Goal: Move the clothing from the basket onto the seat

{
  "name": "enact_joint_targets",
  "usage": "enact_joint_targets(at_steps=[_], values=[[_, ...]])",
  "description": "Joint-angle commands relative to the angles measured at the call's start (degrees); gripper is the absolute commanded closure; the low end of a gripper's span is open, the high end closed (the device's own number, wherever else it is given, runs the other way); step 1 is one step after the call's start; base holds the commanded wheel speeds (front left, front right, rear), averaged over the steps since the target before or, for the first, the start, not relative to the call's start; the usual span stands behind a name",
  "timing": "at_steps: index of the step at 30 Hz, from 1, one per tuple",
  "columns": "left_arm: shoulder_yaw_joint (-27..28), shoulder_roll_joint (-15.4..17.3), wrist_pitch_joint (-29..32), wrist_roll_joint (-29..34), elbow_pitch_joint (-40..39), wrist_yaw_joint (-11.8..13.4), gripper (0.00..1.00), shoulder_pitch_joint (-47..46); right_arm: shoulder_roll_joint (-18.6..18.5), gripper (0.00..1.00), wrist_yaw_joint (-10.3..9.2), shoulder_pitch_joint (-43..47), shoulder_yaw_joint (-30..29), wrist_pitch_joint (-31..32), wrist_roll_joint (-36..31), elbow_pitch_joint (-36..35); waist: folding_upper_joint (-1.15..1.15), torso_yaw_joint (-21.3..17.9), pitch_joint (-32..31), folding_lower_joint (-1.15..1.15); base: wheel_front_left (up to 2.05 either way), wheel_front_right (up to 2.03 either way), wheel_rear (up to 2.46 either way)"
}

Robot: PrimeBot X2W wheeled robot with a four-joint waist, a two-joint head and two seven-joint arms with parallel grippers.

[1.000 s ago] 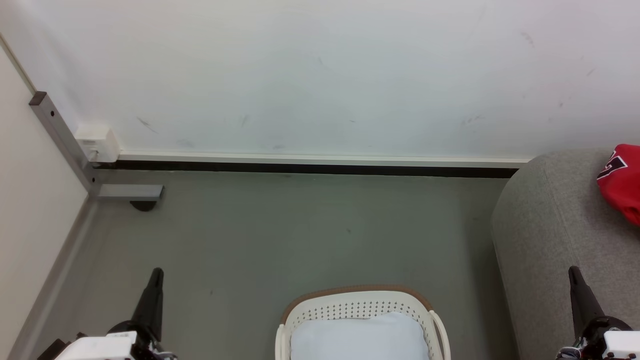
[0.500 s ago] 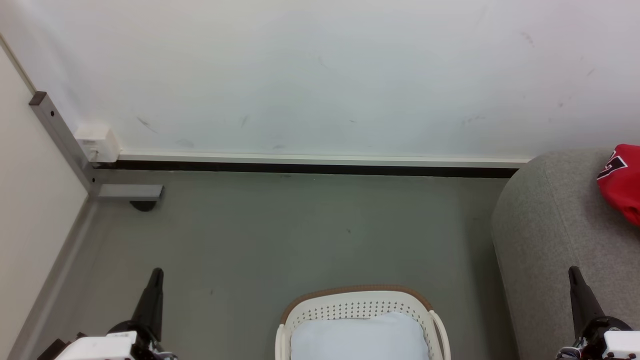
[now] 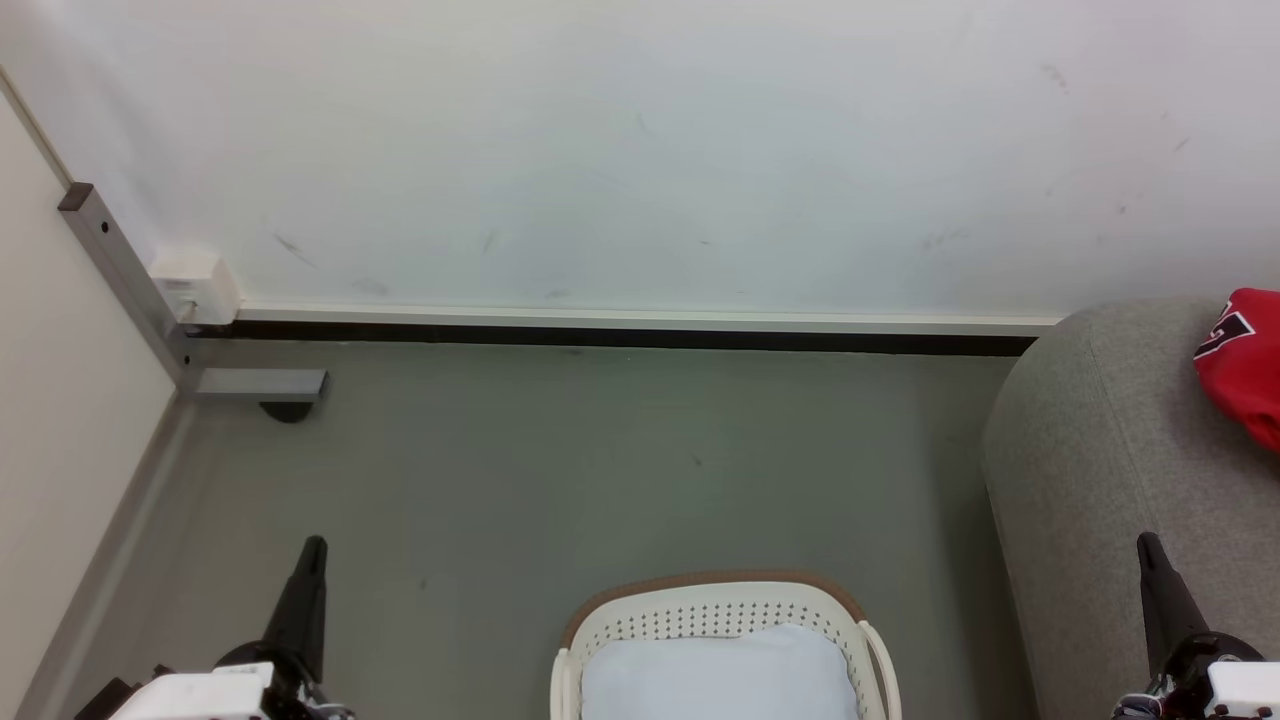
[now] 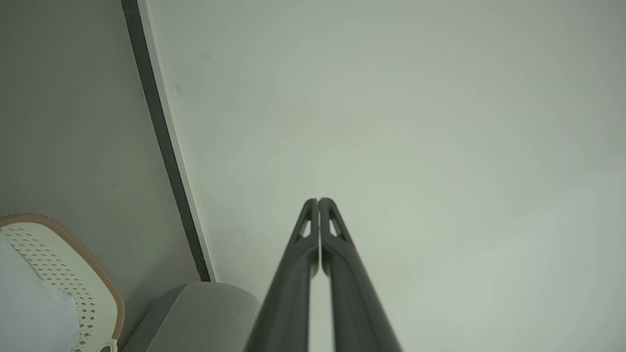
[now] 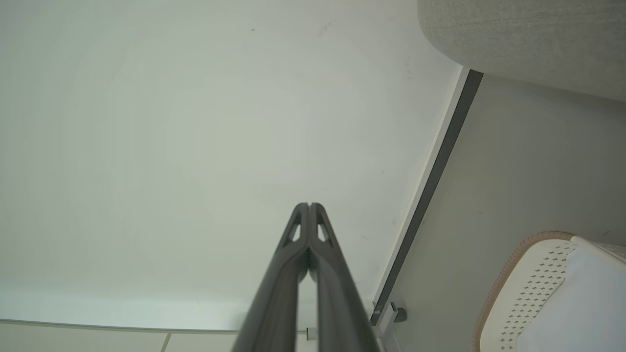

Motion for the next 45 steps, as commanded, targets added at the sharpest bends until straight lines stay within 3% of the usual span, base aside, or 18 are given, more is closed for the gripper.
enact_joint_targets(at_steps=[1, 45], values=[[0.1, 0.4, 0.2, -0.8, -0.2, -0.3, 1.00, -0.5, 0.0, 1.00, -0.12, -0.7, -0.2, 0.2, -0.5, -0.3, 0.00, 0.0, 0.0, 0.00, 0.00, 0.00, 0.00], [0.1, 0.4, 0.2, -0.8, -0.2, -0.3, 1.00, -0.5, 0.0, 1.00, -0.12, -0.7, -0.3, 0.2, -0.5, -0.3, 0.00, 0.0, 0.0, 0.00, 0.00, 0.00, 0.00]])
